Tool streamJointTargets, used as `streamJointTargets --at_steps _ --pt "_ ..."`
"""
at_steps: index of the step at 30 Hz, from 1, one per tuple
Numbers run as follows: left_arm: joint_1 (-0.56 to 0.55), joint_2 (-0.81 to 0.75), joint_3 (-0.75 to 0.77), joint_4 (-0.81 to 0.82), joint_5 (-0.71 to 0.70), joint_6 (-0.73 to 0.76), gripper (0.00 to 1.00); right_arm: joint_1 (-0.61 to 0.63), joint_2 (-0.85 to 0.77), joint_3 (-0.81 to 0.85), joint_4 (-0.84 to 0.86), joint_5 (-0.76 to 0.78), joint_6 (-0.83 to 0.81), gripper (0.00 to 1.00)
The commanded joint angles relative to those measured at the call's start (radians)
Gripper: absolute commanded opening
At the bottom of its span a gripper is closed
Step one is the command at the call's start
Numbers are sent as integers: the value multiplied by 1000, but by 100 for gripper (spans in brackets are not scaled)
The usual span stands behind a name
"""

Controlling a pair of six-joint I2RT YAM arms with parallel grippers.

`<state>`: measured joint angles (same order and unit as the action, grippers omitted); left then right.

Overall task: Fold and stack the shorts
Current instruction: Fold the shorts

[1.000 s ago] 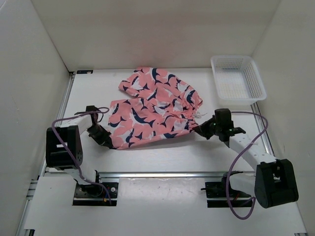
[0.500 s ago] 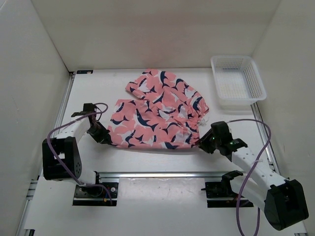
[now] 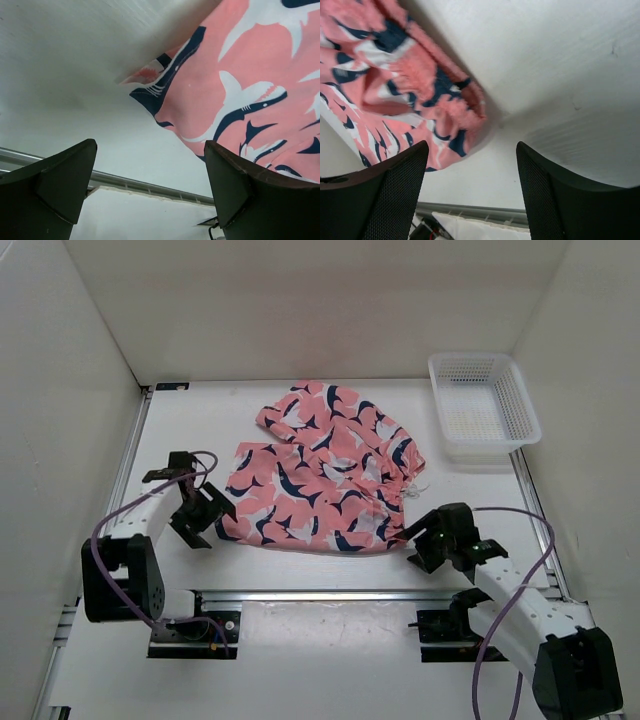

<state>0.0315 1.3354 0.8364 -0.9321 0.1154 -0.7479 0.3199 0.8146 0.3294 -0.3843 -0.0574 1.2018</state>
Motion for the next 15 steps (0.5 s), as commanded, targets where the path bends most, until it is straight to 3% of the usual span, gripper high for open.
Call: streamJointTargets --at_steps 1,5,10,11,12,15 --pt "-10 60 -13 35 -5 -19 100 -25 6 -53 114 -114 64 74" --pt "-10 165 -13 96 -5 -8 99 -25 73 -53 159 -124 55 73" --pt "-39 251 9 131 -5 -27 80 -25 169 -44 235 -124 54 66" --pt "-39 261 18 142 -5 -27 74 -25 197 -33 246 -114 54 65" --pt "-48 281 27 142 -16 -27 60 -25 211 -33 255 -114 54 62" --pt "-58 303 66 142 -25 -36 24 -25 264 14 272 -66 30 23"
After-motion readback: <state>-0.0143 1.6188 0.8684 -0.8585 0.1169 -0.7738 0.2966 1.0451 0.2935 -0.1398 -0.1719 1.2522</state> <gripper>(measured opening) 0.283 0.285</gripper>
